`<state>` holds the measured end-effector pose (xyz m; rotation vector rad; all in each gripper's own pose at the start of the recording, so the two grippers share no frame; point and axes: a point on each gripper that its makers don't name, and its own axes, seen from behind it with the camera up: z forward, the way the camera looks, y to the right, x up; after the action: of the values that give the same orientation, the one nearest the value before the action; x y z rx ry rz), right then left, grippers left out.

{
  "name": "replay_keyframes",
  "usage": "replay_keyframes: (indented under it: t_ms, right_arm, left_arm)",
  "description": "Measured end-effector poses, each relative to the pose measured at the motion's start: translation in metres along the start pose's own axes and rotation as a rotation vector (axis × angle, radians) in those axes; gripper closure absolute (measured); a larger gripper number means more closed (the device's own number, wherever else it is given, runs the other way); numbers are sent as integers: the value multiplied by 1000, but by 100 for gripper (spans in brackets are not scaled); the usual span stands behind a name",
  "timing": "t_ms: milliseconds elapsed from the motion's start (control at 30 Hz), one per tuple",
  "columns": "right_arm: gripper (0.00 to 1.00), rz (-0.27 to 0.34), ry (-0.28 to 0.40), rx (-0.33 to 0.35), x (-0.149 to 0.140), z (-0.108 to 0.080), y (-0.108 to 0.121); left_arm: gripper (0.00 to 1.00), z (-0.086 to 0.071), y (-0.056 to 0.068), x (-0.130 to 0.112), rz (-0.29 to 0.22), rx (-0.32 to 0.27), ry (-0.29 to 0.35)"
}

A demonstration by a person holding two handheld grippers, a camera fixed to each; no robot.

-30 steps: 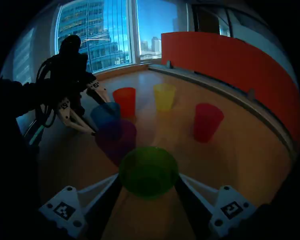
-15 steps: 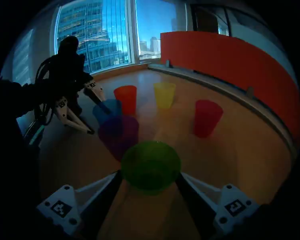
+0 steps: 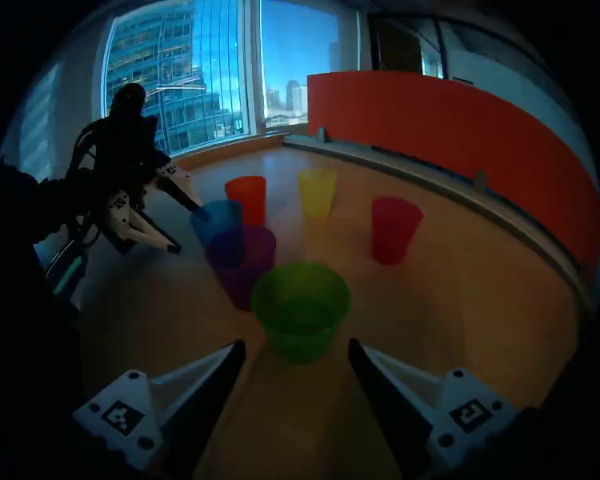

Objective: Pour water

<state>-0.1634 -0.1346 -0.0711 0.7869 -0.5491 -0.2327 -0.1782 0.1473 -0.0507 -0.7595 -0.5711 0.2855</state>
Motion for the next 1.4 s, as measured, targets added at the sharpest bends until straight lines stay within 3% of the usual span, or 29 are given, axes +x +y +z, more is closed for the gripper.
replay_keyframes:
  t_ms: [367, 567, 867, 1200, 1400]
  right_arm:
    - [0, 34, 64, -57, 6, -24, 1]
    - [1, 73, 115, -94, 14, -37, 1]
    - [0, 107, 172, -177, 23, -52, 8]
    - [1, 141, 248, -302, 39, -63, 26]
    - [1, 187, 297, -369, 46, -66, 36]
  left_arm:
    - [4, -22, 3, 2, -33, 62, 57]
    - [4, -30, -1, 4, -56, 115, 94]
    - [4, -41, -20, 2, -125, 221, 143]
    - [4, -67, -48, 18, -159, 385, 254]
    - [4, -77, -61, 20, -159, 475, 287]
